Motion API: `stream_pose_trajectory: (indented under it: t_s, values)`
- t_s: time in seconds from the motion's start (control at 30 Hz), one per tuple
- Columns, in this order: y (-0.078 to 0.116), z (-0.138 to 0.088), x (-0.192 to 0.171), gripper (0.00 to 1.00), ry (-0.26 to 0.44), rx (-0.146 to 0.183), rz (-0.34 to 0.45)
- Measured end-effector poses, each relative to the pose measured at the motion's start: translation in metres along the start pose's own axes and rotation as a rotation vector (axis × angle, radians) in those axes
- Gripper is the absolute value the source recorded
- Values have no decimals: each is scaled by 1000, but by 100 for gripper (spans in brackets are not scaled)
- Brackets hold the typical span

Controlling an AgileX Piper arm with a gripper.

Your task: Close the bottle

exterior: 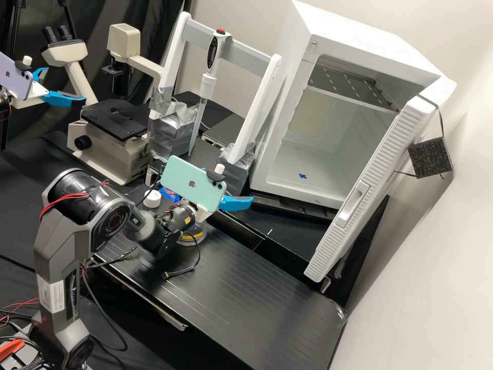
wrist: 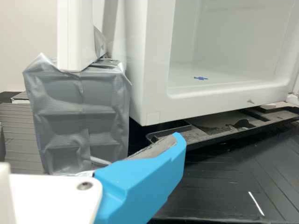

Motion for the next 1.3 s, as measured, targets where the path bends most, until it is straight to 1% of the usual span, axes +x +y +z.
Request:
stream_pose_trajectory:
  t_s: [0.3, 0.4, 0.47, 0.5, 0.53, 0.6, 0.63, 0.7, 0.77, 0.83, 0.9, 0.93, 0.97, 1.03, 1.1, 1.23, 1.3]
  values:
    - [-1, 1, -1, 100, 0, 0, 0]
    - [0, 3, -9, 100, 0, -11, -6]
    - [1, 3, -19, 100, 2, -3, -7]
    - [1, 4, -25, 100, 2, -5, -5]
    - [2, 3, -32, 100, 14, -8, 1]
    - [4, -3, -47, 100, 48, 1, 22]
    - [6, -6, -57, 100, 81, 7, 35]
    - [6, -11, -73, 100, 131, 9, 46]
    - [5, -15, -85, 100, 168, 9, 54]
    - [1, -20, -98, 100, 215, 12, 55]
    - [-8, -26, -111, 100, 264, 10, 30]
    - [-14, -30, -118, 100, 291, -2, 13]
    - [-18, -33, -121, 100, 310, -2, -2]
    - [-29, -36, -128, 100, 335, -31, -35]
    - [-37, -37, -133, 100, 344, -47, -73]
    - [-48, -35, -135, 100, 330, -60, -110]
    - [-53, -33, -136, 100, 314, -59, -132]
